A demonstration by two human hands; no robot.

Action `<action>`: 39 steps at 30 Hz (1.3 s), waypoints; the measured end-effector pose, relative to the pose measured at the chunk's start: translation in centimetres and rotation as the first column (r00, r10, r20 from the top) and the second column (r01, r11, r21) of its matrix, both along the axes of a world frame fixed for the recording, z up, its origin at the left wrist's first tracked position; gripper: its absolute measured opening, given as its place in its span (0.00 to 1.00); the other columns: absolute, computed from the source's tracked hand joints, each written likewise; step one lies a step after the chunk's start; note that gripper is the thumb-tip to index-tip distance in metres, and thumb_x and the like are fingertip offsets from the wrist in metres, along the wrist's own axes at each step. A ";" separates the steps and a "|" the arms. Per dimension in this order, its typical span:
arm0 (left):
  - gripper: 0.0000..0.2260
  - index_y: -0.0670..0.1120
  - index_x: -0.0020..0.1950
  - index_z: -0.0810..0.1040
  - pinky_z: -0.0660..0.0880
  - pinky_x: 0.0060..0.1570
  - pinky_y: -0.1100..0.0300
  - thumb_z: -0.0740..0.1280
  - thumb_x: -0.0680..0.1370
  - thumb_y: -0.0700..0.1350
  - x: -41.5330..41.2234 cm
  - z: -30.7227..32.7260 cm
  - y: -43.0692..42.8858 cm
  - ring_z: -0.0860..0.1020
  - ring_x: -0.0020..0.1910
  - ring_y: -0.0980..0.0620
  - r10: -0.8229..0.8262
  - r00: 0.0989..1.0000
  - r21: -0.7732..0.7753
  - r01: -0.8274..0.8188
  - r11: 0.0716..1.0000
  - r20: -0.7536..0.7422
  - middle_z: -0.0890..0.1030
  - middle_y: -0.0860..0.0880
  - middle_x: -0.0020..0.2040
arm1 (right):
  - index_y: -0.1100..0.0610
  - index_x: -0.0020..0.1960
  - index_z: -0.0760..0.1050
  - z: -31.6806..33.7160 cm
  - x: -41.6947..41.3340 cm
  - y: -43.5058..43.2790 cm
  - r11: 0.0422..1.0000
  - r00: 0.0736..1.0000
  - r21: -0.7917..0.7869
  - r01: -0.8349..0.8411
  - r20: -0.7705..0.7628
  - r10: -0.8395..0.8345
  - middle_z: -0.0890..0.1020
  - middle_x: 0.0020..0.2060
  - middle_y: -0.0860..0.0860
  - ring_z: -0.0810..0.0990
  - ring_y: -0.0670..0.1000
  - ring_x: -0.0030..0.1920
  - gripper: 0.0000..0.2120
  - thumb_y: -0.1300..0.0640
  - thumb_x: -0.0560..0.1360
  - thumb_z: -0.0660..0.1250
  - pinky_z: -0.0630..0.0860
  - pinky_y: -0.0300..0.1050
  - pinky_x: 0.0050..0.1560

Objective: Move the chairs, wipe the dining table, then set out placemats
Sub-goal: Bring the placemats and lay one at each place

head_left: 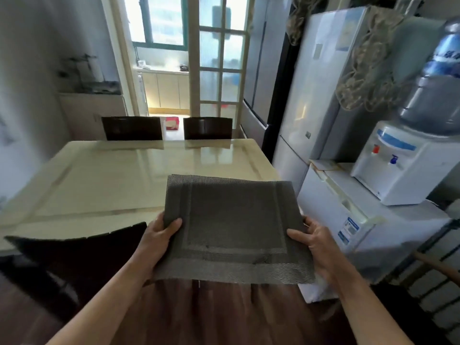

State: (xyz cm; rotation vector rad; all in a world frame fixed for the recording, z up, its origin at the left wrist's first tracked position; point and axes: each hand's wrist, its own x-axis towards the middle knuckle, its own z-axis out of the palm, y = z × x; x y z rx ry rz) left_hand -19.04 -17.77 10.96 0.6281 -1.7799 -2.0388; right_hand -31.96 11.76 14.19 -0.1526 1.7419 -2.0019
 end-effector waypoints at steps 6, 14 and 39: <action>0.10 0.49 0.59 0.75 0.78 0.33 0.62 0.65 0.78 0.41 -4.7 0.1 -5.9 0.82 0.40 0.52 0.116 0.993 0.006 -0.116 0.993 0.028 0.83 0.47 0.47 | 0.62 0.60 0.71 -0.7 -7.9 -8.1 0.995 0.994 0.084 -0.056 -0.086 0.063 0.84 0.47 0.58 0.84 0.57 0.44 0.22 0.69 0.68 0.72 0.83 0.50 0.41; 0.08 0.50 0.57 0.75 0.76 0.38 0.61 0.63 0.79 0.40 -12.0 -1.3 -12.6 0.81 0.41 0.52 0.188 0.978 0.007 -0.190 0.982 0.088 0.83 0.49 0.46 | 0.58 0.55 0.71 -1.5 -17.0 -17.1 0.978 0.987 0.195 -0.079 -0.124 0.104 0.83 0.44 0.53 0.82 0.50 0.41 0.15 0.70 0.72 0.68 0.78 0.37 0.32; 0.10 0.41 0.58 0.78 0.79 0.46 0.53 0.62 0.79 0.37 -37.4 -17.4 -21.7 0.81 0.45 0.49 0.043 0.832 -0.029 -0.033 0.999 0.553 0.82 0.49 0.46 | 0.63 0.55 0.71 -19.6 -39.9 -25.7 0.844 0.999 0.536 0.014 0.032 -0.036 0.81 0.46 0.59 0.81 0.52 0.39 0.16 0.75 0.70 0.65 0.79 0.37 0.31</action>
